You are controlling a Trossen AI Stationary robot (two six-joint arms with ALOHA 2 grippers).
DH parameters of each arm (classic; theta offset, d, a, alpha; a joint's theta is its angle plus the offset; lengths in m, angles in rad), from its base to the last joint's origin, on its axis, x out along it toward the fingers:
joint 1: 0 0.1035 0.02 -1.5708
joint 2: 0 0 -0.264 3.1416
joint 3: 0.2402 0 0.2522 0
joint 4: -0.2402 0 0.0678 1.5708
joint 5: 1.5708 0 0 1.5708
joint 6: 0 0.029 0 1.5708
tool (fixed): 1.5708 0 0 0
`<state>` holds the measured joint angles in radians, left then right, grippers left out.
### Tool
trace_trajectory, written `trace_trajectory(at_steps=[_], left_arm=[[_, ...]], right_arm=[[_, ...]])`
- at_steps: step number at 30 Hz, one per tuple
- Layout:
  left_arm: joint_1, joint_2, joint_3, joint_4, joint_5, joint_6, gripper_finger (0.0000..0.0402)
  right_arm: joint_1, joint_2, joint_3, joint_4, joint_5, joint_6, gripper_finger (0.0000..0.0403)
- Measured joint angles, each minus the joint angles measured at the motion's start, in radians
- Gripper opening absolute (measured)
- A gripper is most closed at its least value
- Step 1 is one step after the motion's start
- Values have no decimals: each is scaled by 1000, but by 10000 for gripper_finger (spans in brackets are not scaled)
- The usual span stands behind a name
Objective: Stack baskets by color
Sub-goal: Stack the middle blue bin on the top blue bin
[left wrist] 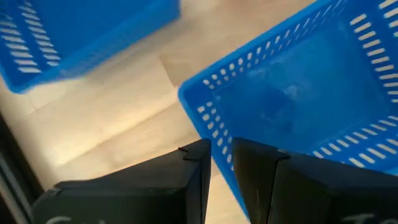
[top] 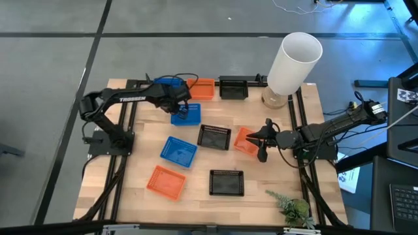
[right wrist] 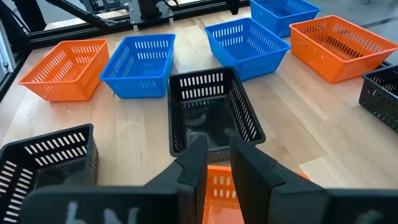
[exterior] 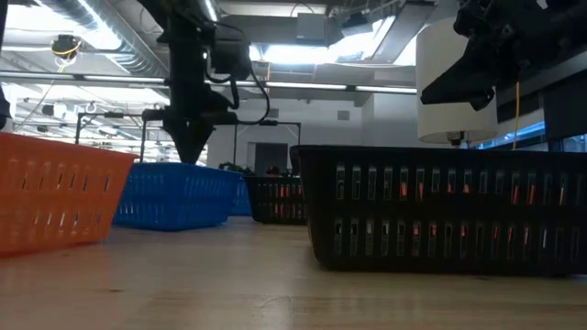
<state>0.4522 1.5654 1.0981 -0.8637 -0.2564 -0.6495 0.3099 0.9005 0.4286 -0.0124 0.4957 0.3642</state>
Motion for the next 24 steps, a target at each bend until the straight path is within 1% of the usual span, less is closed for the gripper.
trace_trajectory(at_steps=[3, 15, 18, 24], left_arm=[[13, 6, 0, -16, 42, -23, 57], [12, 6, -1, -46, 33, -174, 57], [12, 6, -1, -48, 35, -191, 57], [-18, 6, -1, -48, 28, -238, 57]], right_arm=[[0, 0, 0, 0, 0, 1, 70], [0, 0, 0, 0, -1, 1, 70], [0, 0, 0, 0, -2, 1, 70], [0, 0, 0, 0, -3, 1, 70]])
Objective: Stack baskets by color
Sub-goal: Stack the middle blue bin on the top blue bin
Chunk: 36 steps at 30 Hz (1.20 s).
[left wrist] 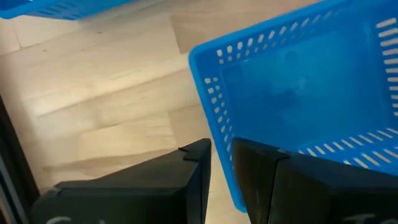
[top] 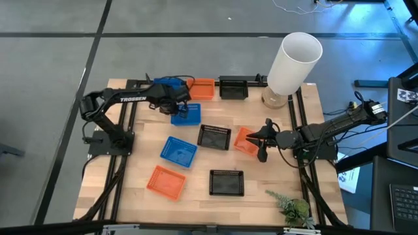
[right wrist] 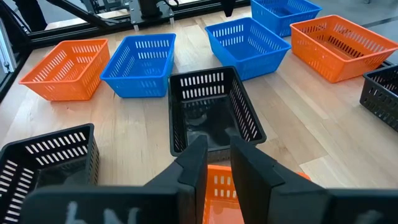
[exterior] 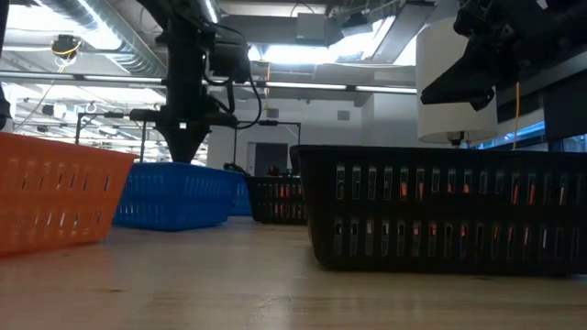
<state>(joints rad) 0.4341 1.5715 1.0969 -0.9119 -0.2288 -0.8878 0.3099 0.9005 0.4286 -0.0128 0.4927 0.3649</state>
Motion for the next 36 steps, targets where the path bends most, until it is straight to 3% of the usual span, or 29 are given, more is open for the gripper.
trace_trajectory(at_steps=[15, 28, 36], left_arm=[[-9, -2, -124, 83, 13, -72, 57], [-9, -2, -123, 144, 39, -47, 57], [-25, -5, -47, 126, 53, 8, 57]], right_arm=[[0, 0, 0, -9, 0, 20, 70], [0, 0, 0, -8, 0, 20, 70], [0, 0, 0, -9, 0, 20, 70]])
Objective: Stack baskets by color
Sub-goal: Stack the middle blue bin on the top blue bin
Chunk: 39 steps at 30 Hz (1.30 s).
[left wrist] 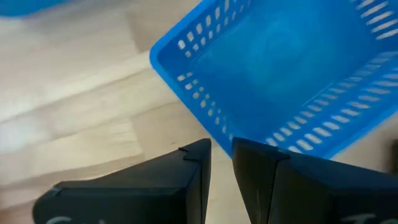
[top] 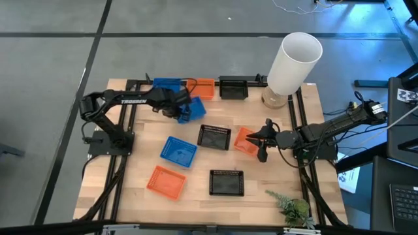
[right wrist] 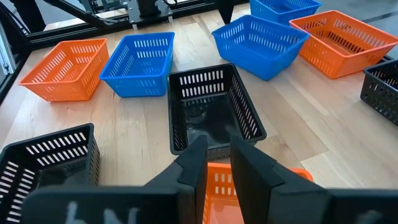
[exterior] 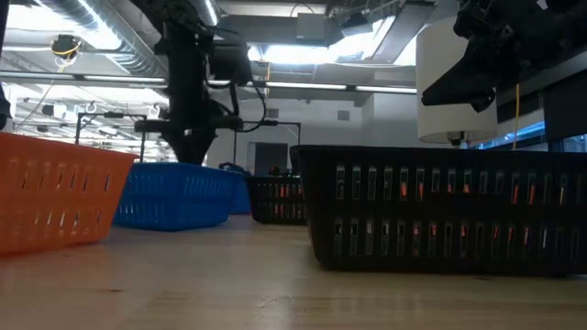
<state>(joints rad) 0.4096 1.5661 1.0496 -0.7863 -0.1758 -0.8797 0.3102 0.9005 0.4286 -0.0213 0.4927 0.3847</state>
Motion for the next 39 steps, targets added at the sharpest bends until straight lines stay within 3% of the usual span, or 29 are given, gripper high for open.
trace_trajectory(at_steps=[10, 17, 24, 29, 39], left_arm=[[-24, -4, 44, -62, -50, 11, 57], [-20, -4, 44, 35, -113, 268, 57], [-64, -4, 44, 142, -1, 561, 57], [-115, -4, 45, 209, 86, 577, 57], [-150, -3, 45, 174, 56, 579, 57]], right_arm=[[0, 0, 0, 0, 0, 0, 70], [0, 0, 0, -5, 0, 0, 70], [0, 0, 0, -6, 0, 0, 70], [0, 0, 0, -7, 0, 0, 70], [0, 0, 0, -7, -45, 0, 70]])
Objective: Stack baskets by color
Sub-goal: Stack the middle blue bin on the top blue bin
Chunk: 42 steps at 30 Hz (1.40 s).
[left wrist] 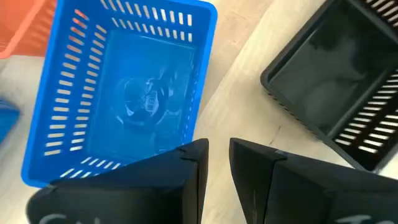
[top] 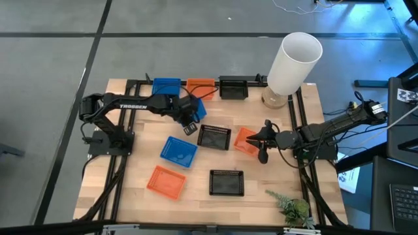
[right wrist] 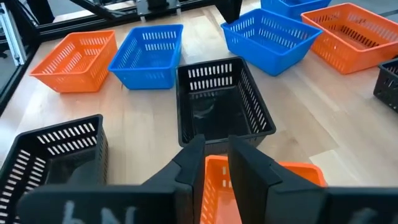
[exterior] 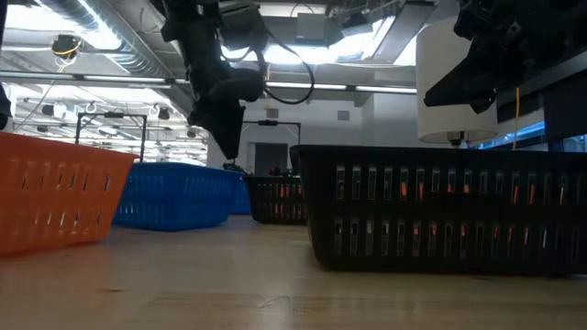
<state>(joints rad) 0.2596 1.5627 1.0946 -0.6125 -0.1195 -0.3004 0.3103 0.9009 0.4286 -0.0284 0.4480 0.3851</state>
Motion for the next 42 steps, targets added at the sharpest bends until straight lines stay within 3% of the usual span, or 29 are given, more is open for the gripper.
trace_trajectory(at_steps=[9, 14, 20, 28, 42], left_arm=[[0, 0, 0, 0, -67, 33, 65], [0, 0, 0, 0, -101, 32, 106], [-12, 18, -5, 3, -67, 45, 151], [-26, 107, -26, 18, -148, 75, 153], [-30, 155, -25, 51, -152, 154, 152]], right_arm=[[0, 0, 0, 0, 1, 0, 70], [0, 0, 0, 0, 2, 0, 70], [0, 0, 0, 0, 2, 0, 70], [0, 0, 0, 0, 1, 0, 70], [0, 0, 0, 0, 0, 1, 70]])
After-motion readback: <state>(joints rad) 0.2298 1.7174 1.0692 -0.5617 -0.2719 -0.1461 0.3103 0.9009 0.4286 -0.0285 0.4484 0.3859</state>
